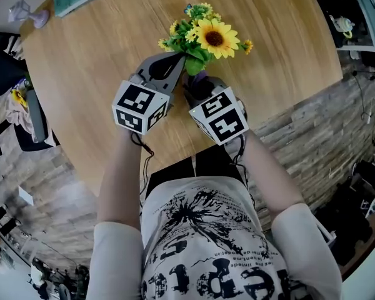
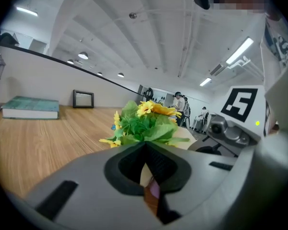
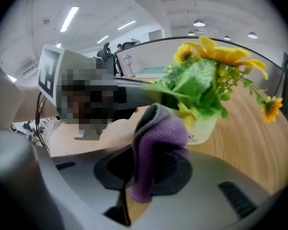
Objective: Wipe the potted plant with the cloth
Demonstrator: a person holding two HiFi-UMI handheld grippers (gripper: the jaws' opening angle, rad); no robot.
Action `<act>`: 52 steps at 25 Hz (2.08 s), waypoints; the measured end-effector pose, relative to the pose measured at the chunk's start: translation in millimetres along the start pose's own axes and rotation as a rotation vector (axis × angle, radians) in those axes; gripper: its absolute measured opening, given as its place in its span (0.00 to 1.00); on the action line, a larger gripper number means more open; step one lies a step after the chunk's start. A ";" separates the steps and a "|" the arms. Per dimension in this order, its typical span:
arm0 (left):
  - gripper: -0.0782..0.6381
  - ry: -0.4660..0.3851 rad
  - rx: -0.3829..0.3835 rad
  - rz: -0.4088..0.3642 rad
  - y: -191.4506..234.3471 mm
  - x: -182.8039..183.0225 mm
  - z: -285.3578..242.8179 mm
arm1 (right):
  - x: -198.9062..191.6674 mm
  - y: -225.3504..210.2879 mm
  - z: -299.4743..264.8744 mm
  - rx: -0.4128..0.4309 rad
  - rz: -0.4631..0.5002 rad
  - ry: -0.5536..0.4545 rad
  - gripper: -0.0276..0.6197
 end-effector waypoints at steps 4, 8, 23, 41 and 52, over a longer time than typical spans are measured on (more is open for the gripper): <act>0.11 0.003 -0.018 0.000 0.3 0.2 0.7 | -3.0 14.8 4.3 0.022 0.034 -0.005 0.16; 0.11 -0.001 -0.017 0.003 0.4 -0.6 0.8 | -10.1 7.7 16.6 -0.007 0.011 -0.001 0.16; 0.11 0.065 0.042 -0.019 -4.8 -4.5 4.9 | -40.4 -124.8 63.0 -0.289 -0.179 0.037 0.16; 0.11 0.109 0.231 0.198 -2.6 -2.3 2.3 | 115.0 -227.0 -0.5 -0.099 0.255 -0.115 0.16; 0.11 0.051 0.375 0.362 0.7 -5.2 0.4 | 216.8 -167.9 -52.4 0.157 0.606 -0.258 0.16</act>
Point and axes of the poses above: the fingertips, and each gripper's own axes: z backward along the fingers, y to its left, x out of its top, the point moved 2 cm from there along z, backward along the fingers, and after that the axes turned 12 degrees about -x, right-handed, at the moved point
